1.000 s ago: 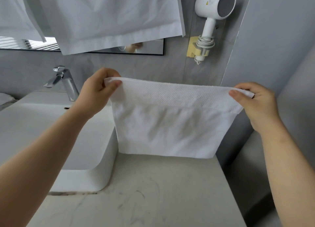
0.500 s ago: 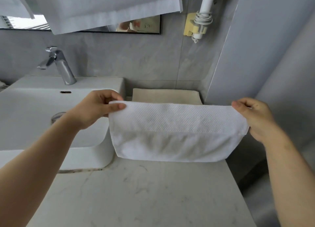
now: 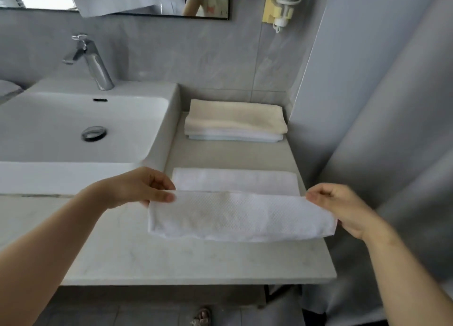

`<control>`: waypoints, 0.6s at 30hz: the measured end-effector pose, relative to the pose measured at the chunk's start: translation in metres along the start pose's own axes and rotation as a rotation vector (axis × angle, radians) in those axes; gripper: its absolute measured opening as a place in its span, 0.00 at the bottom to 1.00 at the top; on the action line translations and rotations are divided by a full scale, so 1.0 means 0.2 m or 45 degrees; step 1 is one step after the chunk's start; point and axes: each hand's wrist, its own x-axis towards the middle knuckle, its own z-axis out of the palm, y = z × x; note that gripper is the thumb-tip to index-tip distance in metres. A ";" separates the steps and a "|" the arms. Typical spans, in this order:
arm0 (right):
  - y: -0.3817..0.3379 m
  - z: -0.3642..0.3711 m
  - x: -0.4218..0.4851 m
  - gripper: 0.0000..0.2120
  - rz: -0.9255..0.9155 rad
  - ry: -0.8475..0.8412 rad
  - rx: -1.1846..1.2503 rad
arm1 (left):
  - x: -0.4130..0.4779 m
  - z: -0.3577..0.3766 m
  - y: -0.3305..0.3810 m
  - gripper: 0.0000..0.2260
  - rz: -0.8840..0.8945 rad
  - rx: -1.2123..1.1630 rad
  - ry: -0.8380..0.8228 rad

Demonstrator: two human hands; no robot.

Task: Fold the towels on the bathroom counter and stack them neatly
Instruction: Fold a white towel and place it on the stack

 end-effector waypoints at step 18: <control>0.13 0.00 0.06 0.01 0.093 0.052 -0.027 | 0.03 0.17 -0.11 0.04 -0.087 -0.190 0.496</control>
